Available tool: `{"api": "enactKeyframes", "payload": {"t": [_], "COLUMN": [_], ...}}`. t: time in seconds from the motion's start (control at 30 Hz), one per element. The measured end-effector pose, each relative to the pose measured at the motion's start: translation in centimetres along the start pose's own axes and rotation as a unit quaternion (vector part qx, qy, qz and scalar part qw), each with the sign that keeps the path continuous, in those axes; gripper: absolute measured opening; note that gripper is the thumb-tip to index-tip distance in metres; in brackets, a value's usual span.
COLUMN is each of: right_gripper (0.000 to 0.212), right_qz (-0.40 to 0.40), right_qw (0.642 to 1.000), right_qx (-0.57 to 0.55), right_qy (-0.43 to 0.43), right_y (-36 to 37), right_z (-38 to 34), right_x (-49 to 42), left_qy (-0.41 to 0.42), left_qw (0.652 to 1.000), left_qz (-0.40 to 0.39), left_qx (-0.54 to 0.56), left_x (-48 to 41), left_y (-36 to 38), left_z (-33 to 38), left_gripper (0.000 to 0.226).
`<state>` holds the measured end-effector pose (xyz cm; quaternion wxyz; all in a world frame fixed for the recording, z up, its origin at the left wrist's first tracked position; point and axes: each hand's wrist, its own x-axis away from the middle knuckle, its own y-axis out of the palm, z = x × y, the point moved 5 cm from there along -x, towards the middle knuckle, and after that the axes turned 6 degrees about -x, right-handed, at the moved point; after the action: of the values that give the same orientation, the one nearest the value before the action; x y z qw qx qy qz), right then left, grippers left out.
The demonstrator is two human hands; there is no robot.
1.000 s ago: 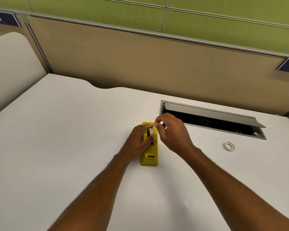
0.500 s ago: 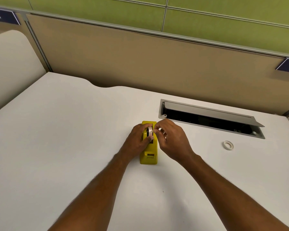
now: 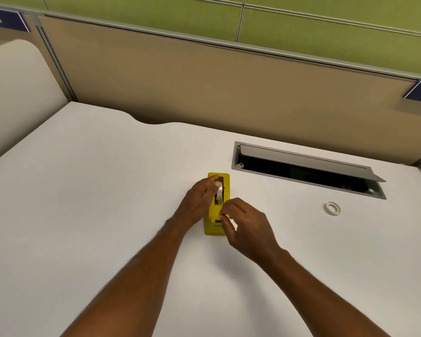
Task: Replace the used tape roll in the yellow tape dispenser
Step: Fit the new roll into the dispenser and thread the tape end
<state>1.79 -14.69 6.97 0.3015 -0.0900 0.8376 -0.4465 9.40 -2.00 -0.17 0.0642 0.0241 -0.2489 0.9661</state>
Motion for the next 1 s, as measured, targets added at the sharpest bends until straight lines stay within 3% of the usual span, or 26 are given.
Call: {"api": "enactKeyframes", "payload": {"t": [1.0], "right_gripper": [0.016], "right_qz": [-0.002], "right_qw": [0.998], "right_qx": [0.065], "right_qy": [-0.022], "right_y": [2.6], "right_z": [0.2], "right_x": [3.1], "left_qy": [-0.014], "left_qw": [0.999], "left_qz": [0.028], "left_qx": [-0.043], "left_x": [-0.2], "left_y": [0.0], "left_z": [0.4], "left_gripper": [0.05]}}
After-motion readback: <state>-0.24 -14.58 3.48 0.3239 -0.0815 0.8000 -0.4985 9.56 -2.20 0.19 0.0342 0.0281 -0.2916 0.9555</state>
